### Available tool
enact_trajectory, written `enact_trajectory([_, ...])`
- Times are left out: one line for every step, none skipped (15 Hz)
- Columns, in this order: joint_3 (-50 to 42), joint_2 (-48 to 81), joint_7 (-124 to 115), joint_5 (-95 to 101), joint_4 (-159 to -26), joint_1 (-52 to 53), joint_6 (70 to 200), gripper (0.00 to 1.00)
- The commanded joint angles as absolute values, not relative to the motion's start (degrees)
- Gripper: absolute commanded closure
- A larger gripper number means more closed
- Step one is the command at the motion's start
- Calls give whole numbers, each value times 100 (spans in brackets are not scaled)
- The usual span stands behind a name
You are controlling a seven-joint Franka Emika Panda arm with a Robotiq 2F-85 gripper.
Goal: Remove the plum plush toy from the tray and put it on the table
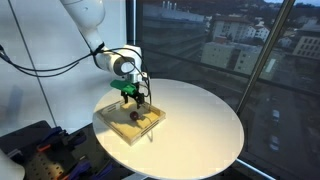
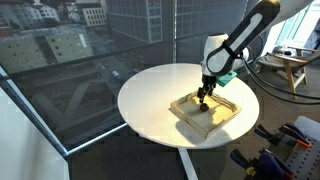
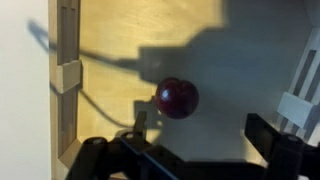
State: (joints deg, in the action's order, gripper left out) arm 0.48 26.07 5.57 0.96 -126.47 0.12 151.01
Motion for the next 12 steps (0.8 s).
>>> enact_trajectory([-20,2724,495,215,-12616,5,15242,0])
enact_trajectory([-30,2763,497,216,-12606,3,15259,0])
enact_trajectory([-35,2805,501,215,-12593,0,15274,0])
enact_trajectory([-38,2841,507,215,-12580,-1,15283,0])
enact_trajectory([-38,2874,513,211,-12565,-5,15291,0])
enact_trajectory([-36,2904,521,206,-12551,-9,15302,0])
enact_trajectory([-37,2945,520,206,-12525,-8,15309,0])
enact_trajectory([-37,2980,522,208,-12505,-8,15323,0])
enact_trajectory([-33,3020,527,201,-12470,-14,15322,0])
enact_trajectory([-37,3053,520,201,-12440,-12,15318,0])
enact_trajectory([-34,3095,524,195,-12398,-17,15312,0])
enact_trajectory([-34,3131,524,196,-12365,-17,15308,0])
